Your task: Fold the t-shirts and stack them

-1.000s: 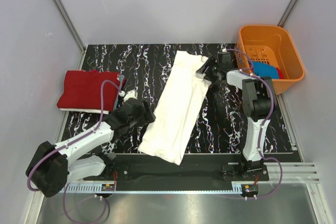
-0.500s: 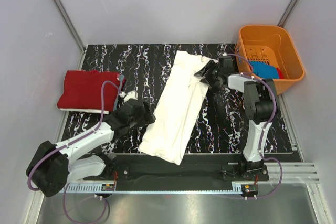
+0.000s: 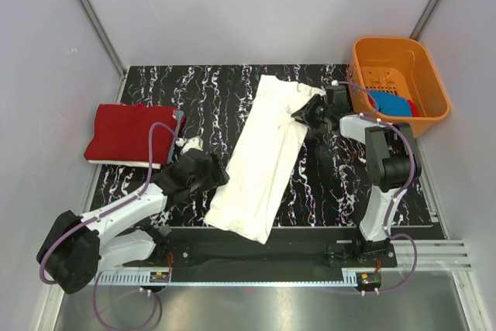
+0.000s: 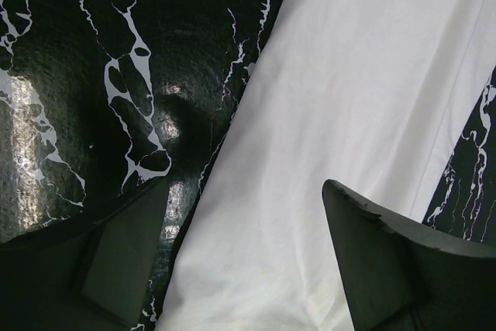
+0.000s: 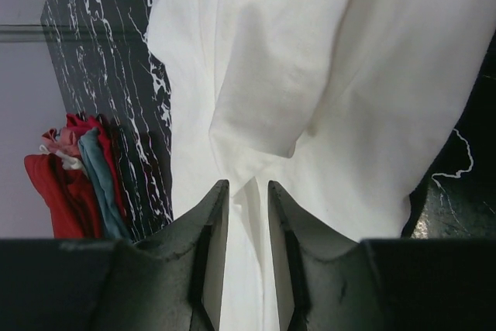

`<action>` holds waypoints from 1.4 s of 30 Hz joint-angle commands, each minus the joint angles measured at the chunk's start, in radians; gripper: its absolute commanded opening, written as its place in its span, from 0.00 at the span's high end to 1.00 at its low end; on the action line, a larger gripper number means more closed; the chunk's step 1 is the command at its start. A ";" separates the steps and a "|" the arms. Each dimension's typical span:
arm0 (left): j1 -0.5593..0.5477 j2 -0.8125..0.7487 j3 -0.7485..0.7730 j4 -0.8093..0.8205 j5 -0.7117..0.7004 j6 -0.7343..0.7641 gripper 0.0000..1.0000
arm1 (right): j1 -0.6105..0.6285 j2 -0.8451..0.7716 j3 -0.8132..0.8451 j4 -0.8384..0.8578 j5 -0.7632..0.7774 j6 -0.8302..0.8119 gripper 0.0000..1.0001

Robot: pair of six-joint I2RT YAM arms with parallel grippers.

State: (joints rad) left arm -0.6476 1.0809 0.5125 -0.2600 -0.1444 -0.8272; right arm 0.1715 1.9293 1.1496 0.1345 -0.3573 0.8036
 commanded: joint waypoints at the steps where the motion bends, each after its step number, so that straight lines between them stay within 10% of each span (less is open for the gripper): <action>1: 0.005 -0.027 0.000 0.025 0.012 0.014 0.15 | 0.006 0.006 0.031 0.008 0.038 -0.043 0.67; 36: 0.003 0.028 0.021 0.033 0.009 0.028 0.14 | 0.028 0.129 0.139 -0.056 0.112 -0.133 0.61; 42: 0.005 0.028 0.021 0.030 0.012 0.030 0.14 | 0.033 0.155 0.154 -0.073 0.116 -0.136 0.73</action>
State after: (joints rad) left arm -0.6476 1.1084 0.5125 -0.2600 -0.1436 -0.8154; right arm 0.1928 2.0670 1.2793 0.0689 -0.2687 0.6865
